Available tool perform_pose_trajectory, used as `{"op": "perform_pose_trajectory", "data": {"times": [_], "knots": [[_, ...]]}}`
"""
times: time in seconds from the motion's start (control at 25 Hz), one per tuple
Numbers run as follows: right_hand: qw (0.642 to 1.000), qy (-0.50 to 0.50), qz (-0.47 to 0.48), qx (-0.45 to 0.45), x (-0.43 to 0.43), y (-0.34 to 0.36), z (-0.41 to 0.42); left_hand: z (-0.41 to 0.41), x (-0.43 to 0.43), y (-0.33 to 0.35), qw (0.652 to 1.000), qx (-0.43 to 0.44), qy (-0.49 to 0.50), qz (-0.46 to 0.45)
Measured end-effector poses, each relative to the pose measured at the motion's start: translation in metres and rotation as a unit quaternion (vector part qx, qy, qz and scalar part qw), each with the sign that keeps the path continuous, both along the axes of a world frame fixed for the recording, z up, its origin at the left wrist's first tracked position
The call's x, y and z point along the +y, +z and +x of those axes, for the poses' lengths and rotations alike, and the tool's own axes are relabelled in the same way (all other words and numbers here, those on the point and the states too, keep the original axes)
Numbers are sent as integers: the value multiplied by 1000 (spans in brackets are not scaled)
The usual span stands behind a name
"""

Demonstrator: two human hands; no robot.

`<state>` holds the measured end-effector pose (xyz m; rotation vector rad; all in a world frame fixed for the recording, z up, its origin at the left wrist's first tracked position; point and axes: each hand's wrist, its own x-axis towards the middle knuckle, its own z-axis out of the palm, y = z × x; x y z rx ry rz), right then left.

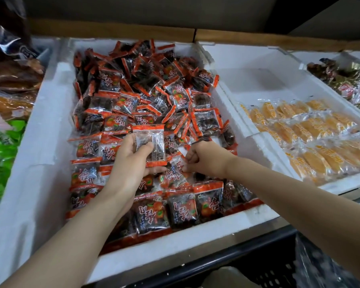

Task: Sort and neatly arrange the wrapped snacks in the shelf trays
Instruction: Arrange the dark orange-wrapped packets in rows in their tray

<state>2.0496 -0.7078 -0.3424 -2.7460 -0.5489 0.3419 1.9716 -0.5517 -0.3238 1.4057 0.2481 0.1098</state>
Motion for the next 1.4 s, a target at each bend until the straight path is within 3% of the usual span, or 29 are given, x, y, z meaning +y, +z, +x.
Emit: {"op": "perform_pose_trajectory", "data": {"times": [0.16, 0.32, 0.48, 0.68, 0.8, 0.96, 1.04, 1.24, 1.4], "knots": [[997, -61, 35, 36, 9, 3, 6, 4, 5, -7, 1000, -3, -14, 22], [990, -106, 61, -66, -4, 19, 19, 9, 8, -17, 993, 40, -68, 84], [981, -105, 140, -82, -18, 31, 29, 14, 9, -22, 984, 46, -100, 143], [995, 34, 87, -30, -2, 18, 16, 16, 11, -27, 963, 25, -99, 248], [993, 83, 12, -80, 7, 3, 17, 16, 11, -27, 960, 34, -109, 258], [992, 85, 20, -94, 0, -1, 15, 14, 9, -24, 960, 36, -119, 250], [989, 127, -28, -64, -6, 0, 7, 15, 8, -22, 956, 42, -124, 263], [977, 152, -122, -92, -6, 1, 3, 14, 6, -25, 939, 41, -148, 307], [967, 174, -163, -92, -3, 3, 6, 13, 7, -25, 950, 29, -149, 274]]}}
